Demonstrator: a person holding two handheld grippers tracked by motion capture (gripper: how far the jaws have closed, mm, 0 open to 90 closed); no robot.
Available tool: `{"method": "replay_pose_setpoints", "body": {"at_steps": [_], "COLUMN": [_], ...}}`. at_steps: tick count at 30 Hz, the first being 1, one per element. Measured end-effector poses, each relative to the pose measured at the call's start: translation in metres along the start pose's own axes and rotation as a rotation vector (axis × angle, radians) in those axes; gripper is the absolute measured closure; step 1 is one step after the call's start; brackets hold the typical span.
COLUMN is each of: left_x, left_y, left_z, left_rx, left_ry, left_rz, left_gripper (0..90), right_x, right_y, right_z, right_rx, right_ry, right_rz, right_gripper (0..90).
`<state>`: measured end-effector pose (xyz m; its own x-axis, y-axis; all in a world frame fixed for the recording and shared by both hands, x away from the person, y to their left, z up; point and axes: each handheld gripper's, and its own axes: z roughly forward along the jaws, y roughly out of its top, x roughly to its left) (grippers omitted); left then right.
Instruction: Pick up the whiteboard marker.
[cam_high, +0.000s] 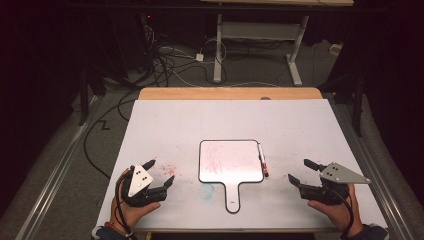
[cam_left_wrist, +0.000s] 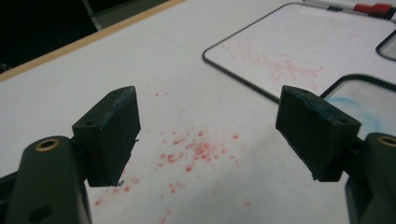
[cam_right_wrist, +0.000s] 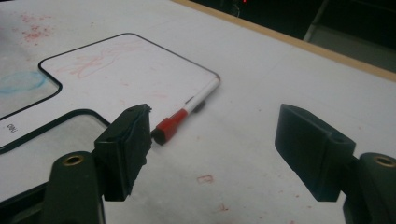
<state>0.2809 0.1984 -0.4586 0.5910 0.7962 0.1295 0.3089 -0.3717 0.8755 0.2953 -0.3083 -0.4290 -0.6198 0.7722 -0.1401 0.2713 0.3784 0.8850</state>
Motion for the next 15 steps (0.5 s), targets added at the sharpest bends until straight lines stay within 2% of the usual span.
{"method": "replay_pose_setpoints", "body": {"at_steps": [1, 6, 11, 15], "left_x": [0.001, -0.006, -0.010, -0.013], "left_y": [0.001, 0.001, -0.001, -0.003], "left_z": [0.001, 0.006, 0.010, 0.013], "left_rx": [-0.003, 0.020, 0.052, 0.084], "left_ry": [-0.002, -0.024, -0.052, -0.048], "left_rz": [-0.006, 0.029, 0.053, 0.068], "left_gripper": [20.7, 20.7, 20.7, 20.7], "right_x": [-0.002, -0.005, -0.006, -0.008], "right_y": [-0.001, -0.001, 0.005, 0.010], "right_z": [0.002, 0.003, 0.007, 0.018], "right_rx": [0.013, 0.030, 0.040, 0.094], "right_ry": [0.025, 0.043, 0.035, 0.037], "right_rz": [0.016, 0.042, 0.045, 0.048], "right_gripper": [28.7, 29.6, 32.8, 36.4]}}
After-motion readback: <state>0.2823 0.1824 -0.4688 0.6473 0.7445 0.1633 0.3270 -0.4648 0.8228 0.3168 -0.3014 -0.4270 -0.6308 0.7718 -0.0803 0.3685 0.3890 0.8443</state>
